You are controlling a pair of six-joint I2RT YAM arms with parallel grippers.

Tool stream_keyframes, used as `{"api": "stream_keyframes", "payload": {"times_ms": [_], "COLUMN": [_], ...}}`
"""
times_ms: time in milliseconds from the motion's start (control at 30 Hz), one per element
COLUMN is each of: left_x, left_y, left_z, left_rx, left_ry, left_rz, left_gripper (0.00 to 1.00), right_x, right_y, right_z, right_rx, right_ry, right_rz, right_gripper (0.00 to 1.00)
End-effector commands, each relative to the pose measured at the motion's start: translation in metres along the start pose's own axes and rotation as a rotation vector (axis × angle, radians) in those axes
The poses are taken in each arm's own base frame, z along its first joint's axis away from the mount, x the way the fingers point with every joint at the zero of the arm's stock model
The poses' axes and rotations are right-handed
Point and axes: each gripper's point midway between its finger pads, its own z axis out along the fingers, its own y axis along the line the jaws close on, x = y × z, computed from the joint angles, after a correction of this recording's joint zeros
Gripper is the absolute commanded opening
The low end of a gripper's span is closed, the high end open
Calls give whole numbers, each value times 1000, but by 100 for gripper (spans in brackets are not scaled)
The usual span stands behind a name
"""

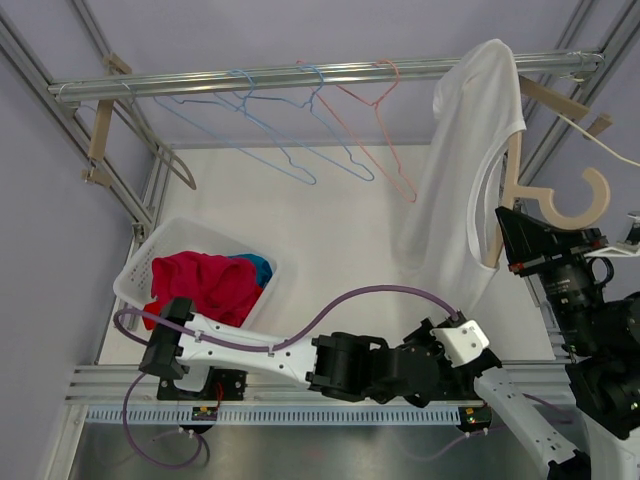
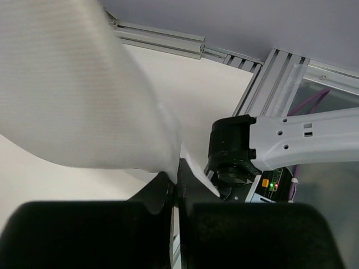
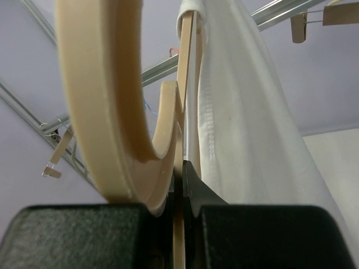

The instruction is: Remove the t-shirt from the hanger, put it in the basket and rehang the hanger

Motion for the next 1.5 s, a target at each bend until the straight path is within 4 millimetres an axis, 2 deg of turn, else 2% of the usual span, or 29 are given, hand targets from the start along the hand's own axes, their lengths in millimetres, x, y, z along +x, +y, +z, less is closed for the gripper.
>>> {"api": "stream_keyframes", "payload": {"times_ms": [0, 67, 100, 167, 200, 233, 267, 333, 367, 433, 467, 533, 567, 600, 667, 700, 767, 833, 867, 900, 933, 1000, 1067, 1133, 1233, 1300, 1367, 1400, 1467], "left_x": [-13, -3, 10, 23, 29, 46, 51, 71, 75, 81, 92, 90, 90, 83, 66, 58, 37, 11, 3, -6, -14, -19, -15, 2, 25, 37, 50, 56, 68], "left_y": [-13, -26, -30, -42, -46, -52, -54, -55, -55, -53, -51, -47, -43, -39, -35, -33, -25, -14, -9, -5, 2, 8, 6, 7, 17, 26, 34, 34, 25], "left_z": [-19, -31, -34, -46, -50, -55, -58, -63, -67, -72, -74, -79, -80, -83, -86, -89, -97, -105, -108, -112, -116, -120, -124, -123, -121, -118, -115, -112, -108], "left_rx": [68, 96, 97, 114, 123, 141, 155, 167, 181, 192, 192, 192, 182, 179, 177, 180, 178, 160, 153, 147, 134, 128, 148, 141, 85, 34, -1, -1, 42], "left_ry": [-65, -55, -35, -22, -14, 11, 22, 58, 71, 84, 103, 99, 100, 85, 50, 35, -6, -50, -66, -84, -102, -112, -100, -59, 2, 37, 80, 96, 131], "left_rz": [-67, -31, -6, 21, 18, 36, 17, 12, -19, -37, -31, -47, -39, -41, -29, -26, -13, -25, -16, -22, -30, -37, -61, -56, -40, -4, 27, 36, 24], "left_gripper": [0, 0, 0, 0, 0, 0, 0, 0, 0, 0, 0, 0, 0, 0, 0, 0, 0, 0, 0, 0, 0, 0, 0, 0, 0, 0, 0, 0, 0], "right_x": [-23, -33, -34, -41, -39, -41, -49, -51, -62, -67, -71, -75, -67, -69, -48, -49, -34, -41, -31, -33, -44, -59, -76, -80, -77, -77, -87, -92, -115], "right_y": [8, 6, 5, 5, 1, 0, 4, 5, 13, 18, 22, 31, 36, 41, 46, 48, 47, 50, 46, 47, 47, 26, 8, 8, 18, 33, 46, 49, 60], "right_z": [27, 33, 37, 45, 55, 60, 64, 79, 78, 80, 76, 62, 56, 41, 25, 9, -11, -38, -47, -56, -67, -79, -86, -84, -77, -79, -87, -90, -103], "right_rx": [-22, -11, -2, 1, 20, 28, 25, 34, 21, 9, -2, -48, -77, -110, -160, -178, -187, -208, -195, -197, -190, -74, 27, 35, -14, -86, -140, -154, -185], "right_ry": [-125, -192, -204, -245, -244, -251, -272, -260, -274, -268, -266, -259, -216, -214, -121, -118, -35, -35, 18, 20, -4, -75, -145, -141, -115, -100, -123, -134, -194], "right_rz": [51, 78, 83, 99, 95, 85, 81, 47, 43, 21, 19, 15, 11, 13, 15, 14, -4, -31, -40, -51, -67, -82, -115, -126, -110, -95, -86, -92, -107], "right_gripper": [0, 0, 0, 0, 0, 0, 0, 0, 0, 0, 0, 0, 0, 0, 0, 0, 0, 0, 0, 0, 0, 0, 0, 0, 0, 0, 0, 0, 0]}}
